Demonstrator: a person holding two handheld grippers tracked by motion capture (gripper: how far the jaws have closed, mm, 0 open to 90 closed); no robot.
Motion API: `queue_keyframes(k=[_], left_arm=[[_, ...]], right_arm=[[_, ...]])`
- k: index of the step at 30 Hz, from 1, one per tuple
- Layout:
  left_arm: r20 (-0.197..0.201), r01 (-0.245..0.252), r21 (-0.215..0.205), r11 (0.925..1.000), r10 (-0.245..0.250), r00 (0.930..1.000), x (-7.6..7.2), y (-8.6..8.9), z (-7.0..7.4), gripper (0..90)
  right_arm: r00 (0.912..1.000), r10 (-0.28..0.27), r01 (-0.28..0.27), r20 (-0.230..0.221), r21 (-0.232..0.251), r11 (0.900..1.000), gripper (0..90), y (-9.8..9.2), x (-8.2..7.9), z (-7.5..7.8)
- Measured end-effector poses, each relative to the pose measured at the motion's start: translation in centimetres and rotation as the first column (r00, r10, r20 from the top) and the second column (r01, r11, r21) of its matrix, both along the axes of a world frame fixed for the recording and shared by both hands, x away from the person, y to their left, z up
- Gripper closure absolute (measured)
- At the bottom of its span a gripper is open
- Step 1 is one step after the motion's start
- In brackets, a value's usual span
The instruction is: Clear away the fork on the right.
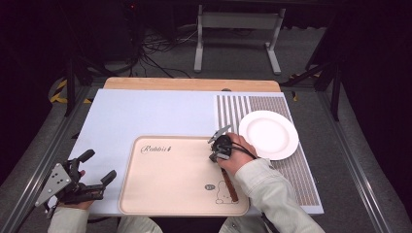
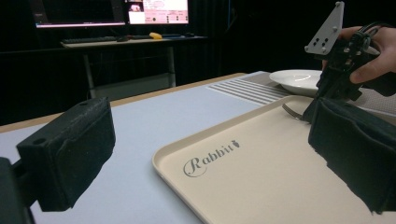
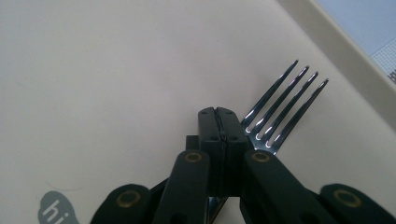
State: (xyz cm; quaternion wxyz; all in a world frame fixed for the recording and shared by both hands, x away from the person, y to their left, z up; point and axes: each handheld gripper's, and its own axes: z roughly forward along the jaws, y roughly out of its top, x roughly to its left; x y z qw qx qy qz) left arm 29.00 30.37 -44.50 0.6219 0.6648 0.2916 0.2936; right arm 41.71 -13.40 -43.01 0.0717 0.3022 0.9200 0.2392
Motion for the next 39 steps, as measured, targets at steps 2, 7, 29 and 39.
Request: queue_keyframes(k=[2, 7, 29, 39], left_arm=[[-0.001, 0.001, -0.001, 1.0, -0.001, 1.0, 0.0, 0.0, 0.0, 1.3], [-0.003, 0.0, 0.001, 1.0, 0.0, 1.0, 0.0, 0.0, 0.0, 1.3], [-0.007, 0.001, 0.0, 1.0, -0.001, 1.0, 0.1, -0.1, -0.1, 1.3], [-0.007, 0.002, 0.002, 1.0, -0.002, 1.0, 0.1, -0.1, -0.1, 1.3]], right_arm=[[0.9999, -0.01, 0.01, 0.002, -0.003, 1.0, 90.0, -0.3, 0.1, 0.0], [0.9994, -0.032, 0.032, 0.008, -0.014, 0.999, 90.0, -0.8, 0.3, 0.1], [0.9919, -0.127, 0.127, 0.011, -0.035, 0.991, 90.0, -3.4, 0.8, 0.3], [0.9912, -0.131, 0.131, 0.019, -0.027, 0.991, 90.0, -3.6, 0.6, 0.3]])
